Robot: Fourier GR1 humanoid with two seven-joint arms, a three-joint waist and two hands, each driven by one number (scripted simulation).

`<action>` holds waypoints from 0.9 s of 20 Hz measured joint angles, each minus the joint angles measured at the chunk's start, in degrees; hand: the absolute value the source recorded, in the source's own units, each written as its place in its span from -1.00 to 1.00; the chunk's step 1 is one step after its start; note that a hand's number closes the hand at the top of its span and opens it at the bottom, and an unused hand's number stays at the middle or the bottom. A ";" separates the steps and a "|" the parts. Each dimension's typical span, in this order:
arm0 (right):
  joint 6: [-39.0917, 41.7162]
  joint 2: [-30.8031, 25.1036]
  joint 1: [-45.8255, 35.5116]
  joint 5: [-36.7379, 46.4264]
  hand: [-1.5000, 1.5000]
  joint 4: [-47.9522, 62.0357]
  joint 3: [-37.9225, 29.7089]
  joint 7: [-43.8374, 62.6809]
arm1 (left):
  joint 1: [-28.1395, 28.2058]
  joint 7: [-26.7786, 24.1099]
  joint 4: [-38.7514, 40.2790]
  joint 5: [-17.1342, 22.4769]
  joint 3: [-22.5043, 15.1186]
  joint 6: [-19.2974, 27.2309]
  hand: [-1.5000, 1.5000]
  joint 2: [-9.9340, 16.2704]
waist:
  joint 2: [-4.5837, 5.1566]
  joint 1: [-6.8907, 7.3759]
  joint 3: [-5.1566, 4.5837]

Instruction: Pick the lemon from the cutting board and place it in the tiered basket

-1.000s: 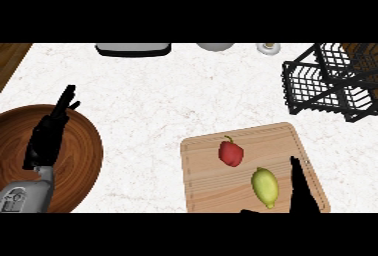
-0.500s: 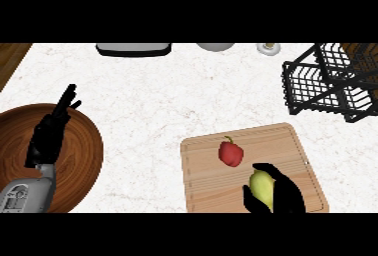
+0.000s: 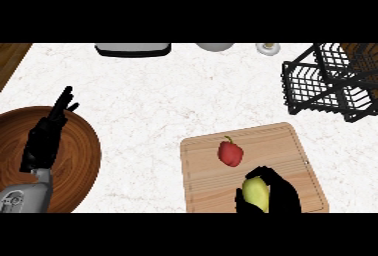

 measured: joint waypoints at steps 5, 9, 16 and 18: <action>-1.85 0.04 3.14 -0.28 1.00 -7.20 0.96 0.03 | 0.03 0.32 -0.53 -0.48 0.12 -0.30 0.00 -0.38 | 0.02 -0.12 0.08; 6.46 1.55 -7.12 5.06 1.00 -4.49 2.73 7.05 | -0.86 -0.13 0.40 -1.00 -0.68 -0.44 0.00 -1.11 | 0.28 1.02 0.00; 13.95 2.37 -32.20 6.73 1.00 1.36 3.27 19.72 | -1.88 1.00 0.01 -1.14 -0.79 -0.63 0.00 -1.36 | 0.29 1.69 0.04; 14.29 2.42 -37.26 8.83 1.00 1.20 2.13 21.60 | -2.01 1.32 -0.04 -1.33 -0.54 -0.55 0.00 -1.16 | 0.19 1.34 0.04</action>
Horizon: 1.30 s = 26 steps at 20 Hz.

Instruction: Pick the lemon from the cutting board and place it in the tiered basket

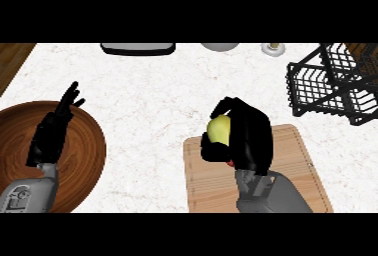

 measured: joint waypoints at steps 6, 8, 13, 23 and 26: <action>4.30 -1.00 -13.47 3.68 1.00 -1.82 -6.48 3.29 | 0.64 0.08 -0.21 -0.66 -0.16 0.48 0.00 -0.65 | -0.17 -0.70 0.02; 7.08 -2.80 -16.18 4.28 1.00 -3.39 -8.70 3.72 | 0.52 -0.90 0.99 -0.36 0.69 0.25 0.00 -0.22 | -0.19 -0.99 0.01; 15.47 -8.18 -23.13 2.65 1.00 -1.91 -15.25 2.91 | 1.93 -1.56 0.22 -0.48 0.77 0.14 0.00 -0.46 | -0.20 -0.97 0.02; 18.94 -15.26 -27.51 -4.09 1.00 7.44 -25.61 -8.39 | 0.42 -1.09 0.67 -0.46 1.85 -0.88 0.00 -0.17 | -0.02 -0.89 0.04; 18.23 -18.57 -27.48 -2.11 1.00 11.94 -26.04 -12.12 | 0.47 -1.50 1.03 -0.63 2.18 -0.61 0.00 -0.29 | 0.04 -0.79 0.04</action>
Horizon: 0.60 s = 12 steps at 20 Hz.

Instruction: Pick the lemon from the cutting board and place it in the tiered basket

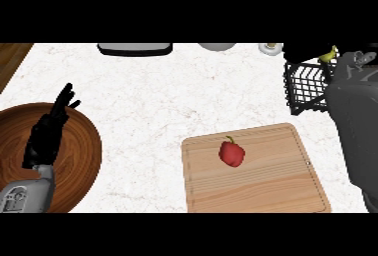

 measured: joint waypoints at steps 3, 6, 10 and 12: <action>-0.89 -3.81 0.10 3.39 1.00 4.73 0.27 -2.80 | -0.89 1.04 -0.26 -0.07 -0.09 -0.19 0.00 0.02 | 0.08 0.12 0.00; -1.51 -7.18 -0.13 6.67 1.00 8.94 0.41 -4.60 | -0.32 -0.30 0.21 0.22 0.25 -0.50 0.00 0.07 | 0.10 0.20 0.00; -3.08 -10.29 -1.81 8.33 1.00 15.10 -1.46 -8.19 | -0.22 -0.59 0.33 0.60 0.78 -1.18 0.00 0.27 | 0.06 0.19 0.01; -3.78 -11.78 -3.30 8.24 1.00 19.35 -2.67 -11.18 | -0.54 -0.56 0.77 0.16 0.40 -1.01 0.00 -0.17 | 0.09 0.26 0.01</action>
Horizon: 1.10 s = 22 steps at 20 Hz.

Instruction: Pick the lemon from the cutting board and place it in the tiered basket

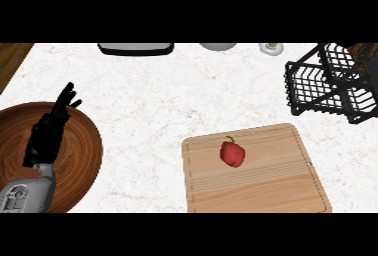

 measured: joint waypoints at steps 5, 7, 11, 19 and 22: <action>-1.17 -2.81 1.59 -2.40 1.00 5.19 -2.74 -8.68 | 0.07 1.50 -1.73 -0.50 -0.32 0.19 0.00 -0.42 | -0.07 -0.09 0.02; -1.19 -2.67 1.77 -3.57 1.00 6.85 -3.74 -10.62 | 0.76 1.92 -2.84 -0.63 -0.54 0.02 0.00 -0.57 | -0.09 -0.08 0.03; -1.86 -3.01 2.50 -6.26 1.00 11.52 -6.24 -15.61 | 0.08 1.07 -1.11 -1.39 -0.66 0.92 0.00 -1.45 | -0.03 -0.15 0.02; 0.08 -1.84 1.24 -12.36 -1.00 18.24 -12.29 -15.94 | 1.81 0.01 -1.85 -0.55 0.09 -0.39 0.00 -0.82 | -0.55 0.21 -0.79; -1.06 -1.84 1.12 -14.78 -1.00 19.33 -14.58 -17.85 | 2.11 0.00 -2.11 -1.08 -0.15 0.16 0.00 -1.28 | -0.60 0.35 -0.94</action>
